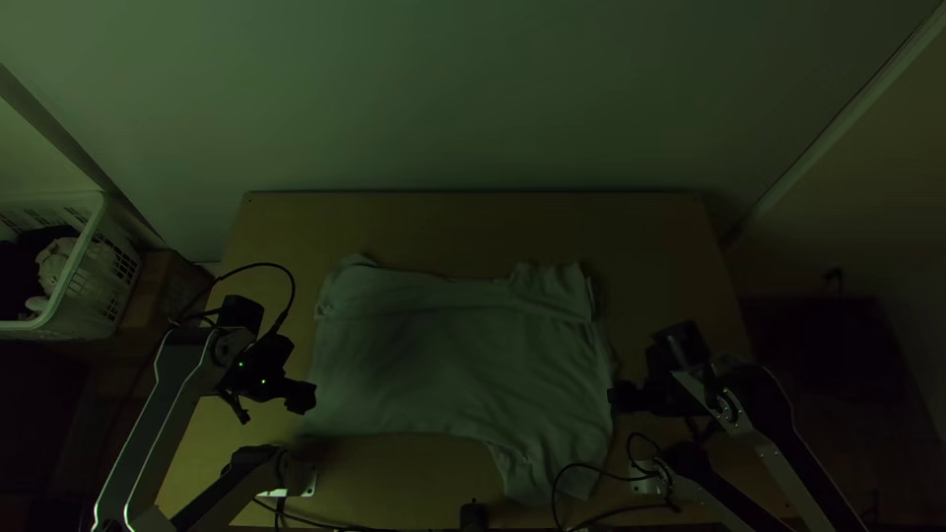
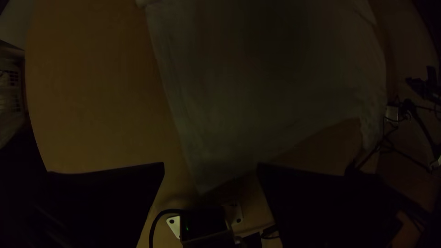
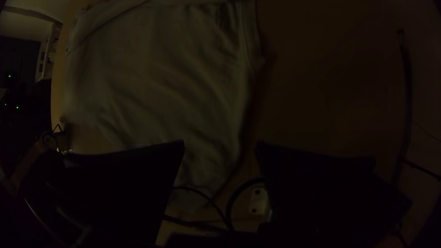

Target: Fold the t-shirt

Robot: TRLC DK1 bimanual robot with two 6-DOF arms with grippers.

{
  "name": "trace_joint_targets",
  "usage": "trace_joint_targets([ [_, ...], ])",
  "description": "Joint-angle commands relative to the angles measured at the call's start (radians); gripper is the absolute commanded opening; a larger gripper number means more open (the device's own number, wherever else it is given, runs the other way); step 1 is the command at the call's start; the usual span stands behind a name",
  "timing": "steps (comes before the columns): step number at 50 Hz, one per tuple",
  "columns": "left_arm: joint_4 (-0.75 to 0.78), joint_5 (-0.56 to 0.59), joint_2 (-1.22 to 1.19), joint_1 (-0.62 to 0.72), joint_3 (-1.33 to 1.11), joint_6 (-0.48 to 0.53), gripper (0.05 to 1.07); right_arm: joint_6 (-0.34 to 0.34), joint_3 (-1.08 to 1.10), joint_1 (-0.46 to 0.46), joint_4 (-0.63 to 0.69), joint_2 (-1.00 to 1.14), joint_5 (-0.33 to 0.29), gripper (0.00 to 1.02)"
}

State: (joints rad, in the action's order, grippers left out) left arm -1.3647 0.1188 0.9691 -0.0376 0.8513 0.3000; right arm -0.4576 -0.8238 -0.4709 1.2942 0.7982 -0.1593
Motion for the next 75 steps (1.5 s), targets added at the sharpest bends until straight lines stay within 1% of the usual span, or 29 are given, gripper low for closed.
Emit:
trace_joint_targets([
  [1,-0.047,-0.018,-0.012,0.008,-0.052,0.059,1.02,-0.064,0.035,-0.017,0.028,-0.011,-0.019,0.71],
  [6,-0.054,-0.068,-0.010,0.022,-0.100,0.087,1.02,-0.062,0.054,-0.021,0.040,-0.014,-0.019,0.71],
  [11,-0.054,-0.094,-0.009,0.044,-0.133,0.100,1.02,-0.062,0.058,-0.028,0.054,-0.021,-0.022,0.71],
  [16,-0.024,-0.154,-0.001,0.062,-0.181,0.116,1.01,-0.062,0.064,-0.037,0.056,-0.025,-0.026,0.71],
  [22,0.010,-0.162,0.020,0.087,-0.209,0.119,1.01,-0.062,0.074,-0.038,0.054,-0.030,-0.036,0.71],
  [24,0.013,-0.162,0.036,0.090,-0.209,0.119,0.95,-0.062,0.077,-0.038,0.054,-0.031,-0.040,0.71],
  [26,0.019,-0.162,0.052,0.090,-0.209,0.119,0.94,-0.062,0.081,-0.038,0.054,-0.033,-0.042,0.71],
  [28,0.024,-0.162,0.063,0.093,-0.213,0.120,0.90,-0.061,0.086,-0.041,0.054,-0.033,-0.042,0.71],
  [39,0.064,-0.163,0.143,0.134,-0.221,0.119,0.88,-0.062,0.107,-0.069,0.056,-0.016,-0.051,0.71],
  [42,0.082,-0.162,0.161,0.143,-0.219,0.117,0.72,-0.069,0.120,-0.069,0.056,-0.007,-0.051,0.71],
  [46,0.104,-0.160,0.187,0.166,-0.219,0.119,0.45,-0.070,0.137,-0.072,0.060,0.013,-0.054,0.71],
  [47,0.116,-0.160,0.189,0.173,-0.221,0.119,0.42,-0.072,0.143,-0.077,0.060,0.016,-0.057,0.71],
  [49,0.124,-0.153,0.194,0.186,-0.224,0.123,0.40,-0.081,0.152,-0.087,0.060,0.024,-0.059,0.72],
  [51,0.128,-0.146,0.194,0.200,-0.224,0.125,0.38,-0.089,0.161,-0.103,0.060,0.029,-0.063,0.79],
  [52,0.139,-0.146,0.194,0.205,-0.224,0.125,0.34,-0.090,0.164,-0.106,0.060,0.030,-0.071,0.80],
  [53,0.154,-0.146,0.194,0.206,-0.225,0.125,0.29,-0.090,0.170,-0.106,0.059,0.032,-0.079,0.80],
  [54,0.165,-0.145,0.195,0.206,-0.225,0.125,0.20,-0.089,0.175,-0.107,0.059,0.033,-0.085,0.80],
  [55,0.167,-0.139,0.201,0.206,-0.224,0.125,0.08,-0.087,0.178,-0.110,0.057,0.035,-0.088,0.80],
  [57,0.167,-0.120,0.215,0.208,-0.219,0.125,0.08,-0.087,0.183,-0.120,0.053,0.038,-0.094,0.80],
  [68,0.177,-0.120,0.220,0.191,-0.215,0.126,0.08,-0.082,0.201,-0.152,0.016,0.111,-0.164,0.80],
  [75,0.173,-0.120,0.212,0.176,-0.210,0.136,0.08,-0.082,0.203,-0.198,0.010,0.171,-0.186,0.80],
])
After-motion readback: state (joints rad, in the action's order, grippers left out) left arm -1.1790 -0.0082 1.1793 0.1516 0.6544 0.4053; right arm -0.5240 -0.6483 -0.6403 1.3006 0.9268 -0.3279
